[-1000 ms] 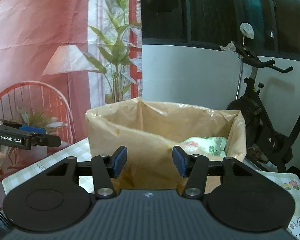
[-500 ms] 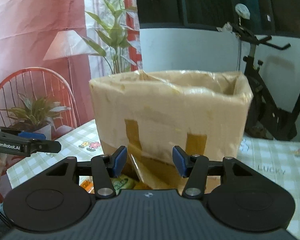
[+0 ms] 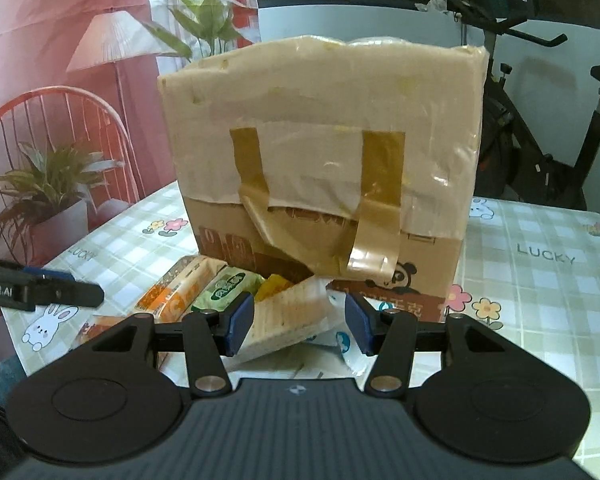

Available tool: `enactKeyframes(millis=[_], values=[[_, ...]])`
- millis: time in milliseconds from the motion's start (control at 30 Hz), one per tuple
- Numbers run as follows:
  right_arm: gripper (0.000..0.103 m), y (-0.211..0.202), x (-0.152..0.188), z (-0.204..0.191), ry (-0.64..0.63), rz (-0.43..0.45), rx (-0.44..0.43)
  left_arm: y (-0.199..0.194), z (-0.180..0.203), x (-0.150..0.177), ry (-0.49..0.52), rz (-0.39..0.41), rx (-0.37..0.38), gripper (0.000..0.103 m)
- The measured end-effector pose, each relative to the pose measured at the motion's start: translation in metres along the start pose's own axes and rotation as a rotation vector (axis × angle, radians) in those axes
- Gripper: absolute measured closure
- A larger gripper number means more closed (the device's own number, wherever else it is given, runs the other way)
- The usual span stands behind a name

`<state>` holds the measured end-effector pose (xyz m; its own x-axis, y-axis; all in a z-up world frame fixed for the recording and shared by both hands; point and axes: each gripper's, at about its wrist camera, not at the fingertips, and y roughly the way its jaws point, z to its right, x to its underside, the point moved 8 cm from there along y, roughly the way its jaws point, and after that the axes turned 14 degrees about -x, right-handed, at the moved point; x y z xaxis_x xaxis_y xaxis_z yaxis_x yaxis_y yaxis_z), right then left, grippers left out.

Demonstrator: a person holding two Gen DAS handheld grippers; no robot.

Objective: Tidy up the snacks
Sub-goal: 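Grasp the red-lettered bread bag with the left tool while the right tool reaches toward the crackers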

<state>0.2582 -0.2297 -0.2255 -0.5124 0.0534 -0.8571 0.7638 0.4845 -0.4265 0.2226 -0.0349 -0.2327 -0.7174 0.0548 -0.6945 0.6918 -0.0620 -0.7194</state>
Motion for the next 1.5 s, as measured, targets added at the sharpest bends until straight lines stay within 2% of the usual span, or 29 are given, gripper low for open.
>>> enactKeyframes(millis=[133, 267, 433, 600, 833, 1033, 1133, 1233, 1433, 1500], values=[[0.049, 0.002, 0.005, -0.002, 0.002, -0.010, -0.006, 0.007, 0.002, 0.011, 0.014, -0.042, -0.017, 0.027], [0.049, 0.006, 0.013, -0.004, 0.006, -0.027, -0.012, 0.016, -0.004, 0.014, -0.037, -0.079, -0.028, 0.019], [0.049, 0.010, 0.016, -0.007, 0.004, -0.039, -0.019, 0.023, -0.003, 0.014, -0.079, -0.088, -0.046, 0.014], [0.049, 0.013, 0.019, -0.009, 0.002, -0.049, -0.025, 0.035, -0.002, 0.021, -0.071, -0.115, -0.078, 0.009], [0.049, 0.016, 0.023, -0.007, 0.017, -0.061, -0.022, 0.044, -0.003, 0.026, -0.075, -0.125, -0.073, 0.000], [0.049, 0.021, 0.028, -0.004, 0.038, -0.078, -0.025, 0.049, 0.000, 0.028, -0.098, -0.145, -0.031, 0.001], [0.049, 0.023, 0.029, -0.004, 0.044, -0.087, -0.030, 0.046, 0.002, 0.027, -0.091, -0.117, 0.012, 0.014], [0.049, 0.026, 0.027, -0.005, 0.028, -0.092, -0.025, 0.043, 0.002, 0.025, -0.084, -0.102, 0.011, 0.018], [0.049, 0.039, 0.007, -0.006, -0.054, -0.067, -0.030, 0.044, -0.007, 0.023, -0.114, -0.092, -0.007, 0.018], [0.049, 0.047, 0.001, 0.000, -0.080, -0.063, -0.001, 0.044, -0.008, 0.023, -0.112, -0.089, -0.012, 0.018]])
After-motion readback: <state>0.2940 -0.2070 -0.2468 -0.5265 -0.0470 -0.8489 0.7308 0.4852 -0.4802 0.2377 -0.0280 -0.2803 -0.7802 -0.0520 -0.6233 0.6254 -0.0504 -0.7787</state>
